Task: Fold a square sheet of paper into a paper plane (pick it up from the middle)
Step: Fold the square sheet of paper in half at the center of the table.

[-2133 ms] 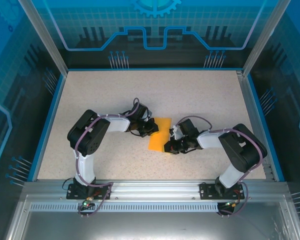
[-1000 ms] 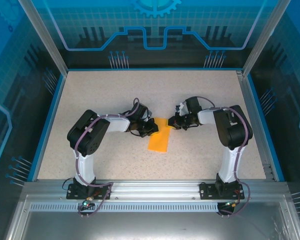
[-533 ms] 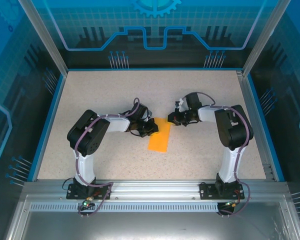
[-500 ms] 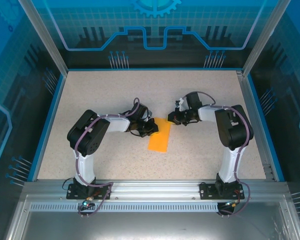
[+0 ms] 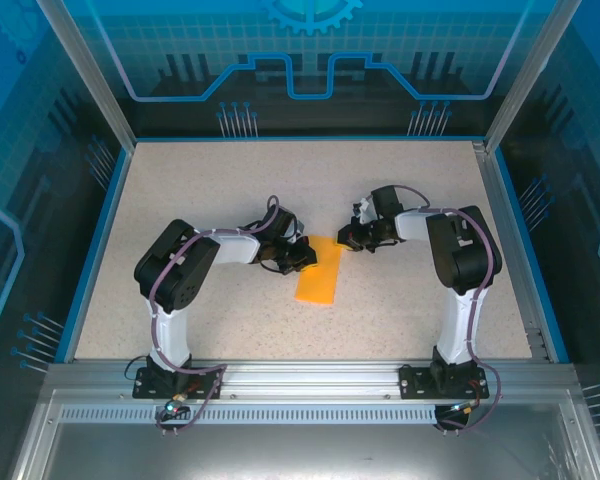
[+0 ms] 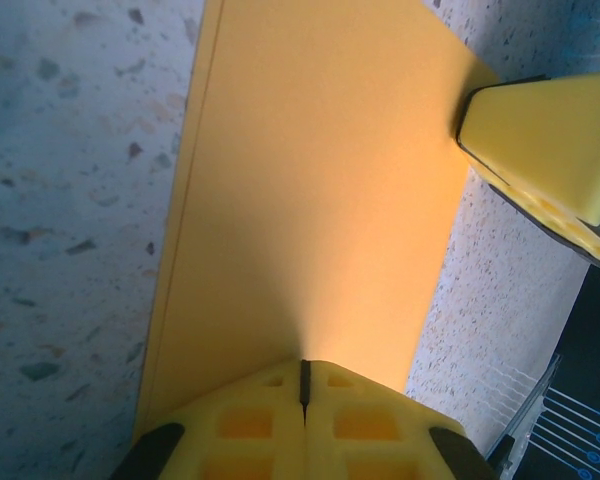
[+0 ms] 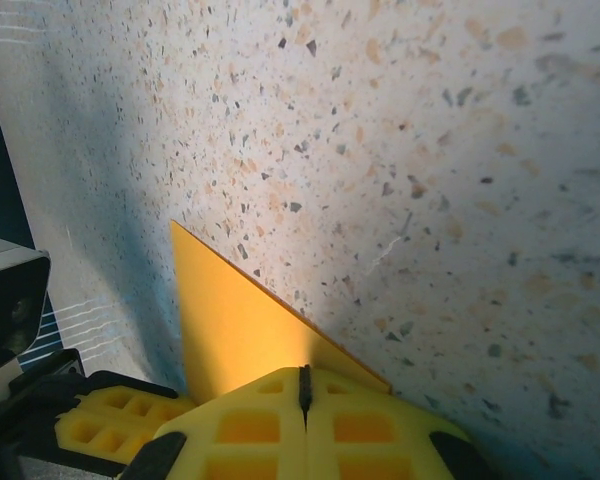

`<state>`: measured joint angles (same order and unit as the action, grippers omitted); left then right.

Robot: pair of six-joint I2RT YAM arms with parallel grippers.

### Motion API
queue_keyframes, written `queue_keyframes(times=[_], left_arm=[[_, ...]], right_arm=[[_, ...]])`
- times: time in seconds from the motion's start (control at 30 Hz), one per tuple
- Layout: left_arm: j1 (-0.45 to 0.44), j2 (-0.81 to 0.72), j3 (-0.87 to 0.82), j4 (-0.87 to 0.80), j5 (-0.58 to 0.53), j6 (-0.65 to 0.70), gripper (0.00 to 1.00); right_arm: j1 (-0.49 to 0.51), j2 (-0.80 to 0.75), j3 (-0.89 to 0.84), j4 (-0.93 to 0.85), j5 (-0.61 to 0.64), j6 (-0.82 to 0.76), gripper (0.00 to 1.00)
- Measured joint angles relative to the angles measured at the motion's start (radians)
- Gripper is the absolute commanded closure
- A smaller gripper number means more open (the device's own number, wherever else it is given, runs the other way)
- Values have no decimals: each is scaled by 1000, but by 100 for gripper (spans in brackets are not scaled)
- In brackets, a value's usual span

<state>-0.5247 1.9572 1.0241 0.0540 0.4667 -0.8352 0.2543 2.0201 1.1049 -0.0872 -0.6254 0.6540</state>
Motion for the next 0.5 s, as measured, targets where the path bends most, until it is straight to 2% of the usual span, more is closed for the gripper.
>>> queue_keyframes(times=[0.5], left_arm=[[0, 0, 0, 0, 0, 3, 98]], right_arm=[[-14, 2, 67, -32, -11, 9, 97]])
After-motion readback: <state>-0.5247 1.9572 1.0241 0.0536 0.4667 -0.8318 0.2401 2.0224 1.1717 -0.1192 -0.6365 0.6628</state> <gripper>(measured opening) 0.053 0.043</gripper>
